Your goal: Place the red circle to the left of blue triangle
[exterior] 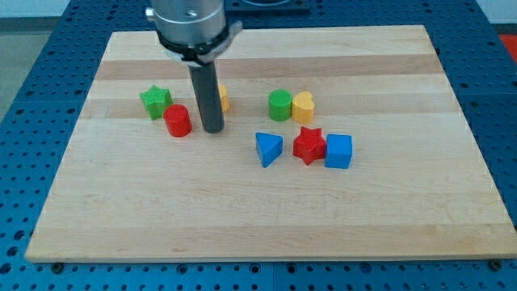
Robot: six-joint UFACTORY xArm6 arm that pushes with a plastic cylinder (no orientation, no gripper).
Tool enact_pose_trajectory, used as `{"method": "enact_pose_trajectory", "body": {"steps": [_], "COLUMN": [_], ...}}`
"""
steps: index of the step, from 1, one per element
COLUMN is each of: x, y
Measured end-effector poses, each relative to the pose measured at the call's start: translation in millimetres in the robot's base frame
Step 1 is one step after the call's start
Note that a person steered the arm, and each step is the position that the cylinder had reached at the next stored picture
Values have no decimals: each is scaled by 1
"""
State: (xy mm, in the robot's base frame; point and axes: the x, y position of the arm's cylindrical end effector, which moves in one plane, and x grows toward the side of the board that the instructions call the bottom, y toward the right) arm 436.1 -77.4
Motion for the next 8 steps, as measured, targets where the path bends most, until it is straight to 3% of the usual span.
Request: {"method": "enact_pose_trajectory", "body": {"steps": [1,3,4,6,7,8], "x": [-8,-65,-59,8,7,-21], "y": [1,-23,-53,-36,-41,-68]}}
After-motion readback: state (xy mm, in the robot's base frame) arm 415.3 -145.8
